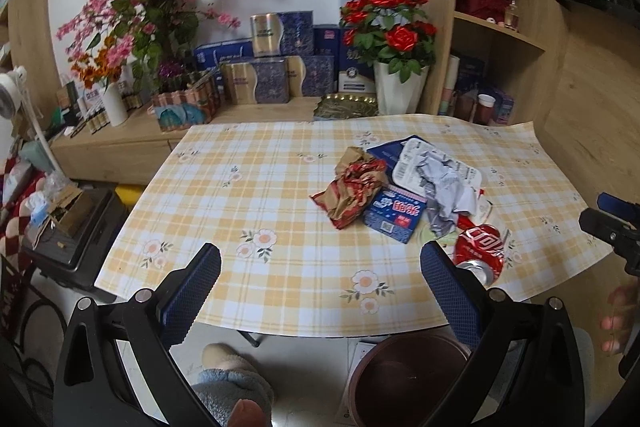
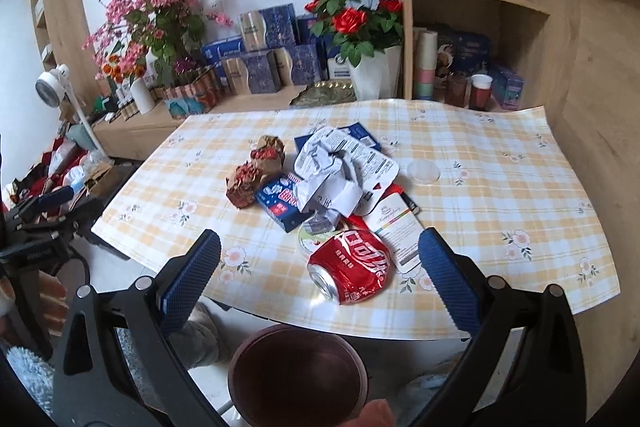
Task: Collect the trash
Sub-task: 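Grasp the brown-red wrapper with the left tool while the right tool grasps the white paper bag, then carry both items over the brown bin and open both tools to drop them, then grasp the red Coca-Cola can with the right tool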
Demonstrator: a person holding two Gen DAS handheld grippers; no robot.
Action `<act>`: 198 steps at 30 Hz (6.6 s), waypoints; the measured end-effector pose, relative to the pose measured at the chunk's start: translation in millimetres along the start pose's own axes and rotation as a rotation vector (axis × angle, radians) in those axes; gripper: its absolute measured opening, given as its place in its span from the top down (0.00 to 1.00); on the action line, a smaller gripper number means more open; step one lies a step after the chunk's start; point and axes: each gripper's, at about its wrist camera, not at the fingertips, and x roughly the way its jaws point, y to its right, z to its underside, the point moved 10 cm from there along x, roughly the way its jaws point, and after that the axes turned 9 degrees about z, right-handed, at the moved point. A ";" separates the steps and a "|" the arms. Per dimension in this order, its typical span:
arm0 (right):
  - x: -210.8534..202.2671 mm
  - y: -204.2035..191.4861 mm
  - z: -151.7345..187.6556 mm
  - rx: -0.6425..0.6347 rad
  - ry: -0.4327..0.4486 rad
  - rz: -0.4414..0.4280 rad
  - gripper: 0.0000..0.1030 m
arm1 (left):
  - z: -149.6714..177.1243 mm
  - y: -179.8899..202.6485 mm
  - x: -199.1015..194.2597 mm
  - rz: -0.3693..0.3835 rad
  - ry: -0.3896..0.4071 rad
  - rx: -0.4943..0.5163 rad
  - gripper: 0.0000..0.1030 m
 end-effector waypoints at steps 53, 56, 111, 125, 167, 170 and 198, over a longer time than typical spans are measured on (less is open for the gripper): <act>165.5 10.7 -34.0 -0.017 0.035 0.052 0.51 | -61.0 35.6 257.2 0.108 -0.128 0.057 0.16; 161.1 19.4 -31.5 0.000 0.035 0.056 0.51 | -65.5 30.1 284.5 0.057 -0.161 0.058 0.16; 17.3 22.2 155.9 0.080 -0.068 0.051 0.51 | 220.8 116.1 114.0 0.480 -0.430 0.150 0.48; 30.8 23.0 186.3 0.103 -0.143 0.053 0.50 | 233.0 119.0 126.1 0.453 -0.364 0.159 0.13; 105.7 -46.6 235.7 -0.204 -0.220 0.047 0.06 | 180.9 2.2 64.5 0.122 -0.110 -0.050 0.06; 108.0 -50.4 238.8 -0.208 -0.253 0.014 0.06 | 182.1 0.5 64.3 0.117 -0.128 -0.052 0.06; 147.0 -0.1 101.2 -0.185 -0.017 0.122 0.19 | 173.6 8.5 98.7 0.124 -0.121 -0.053 0.06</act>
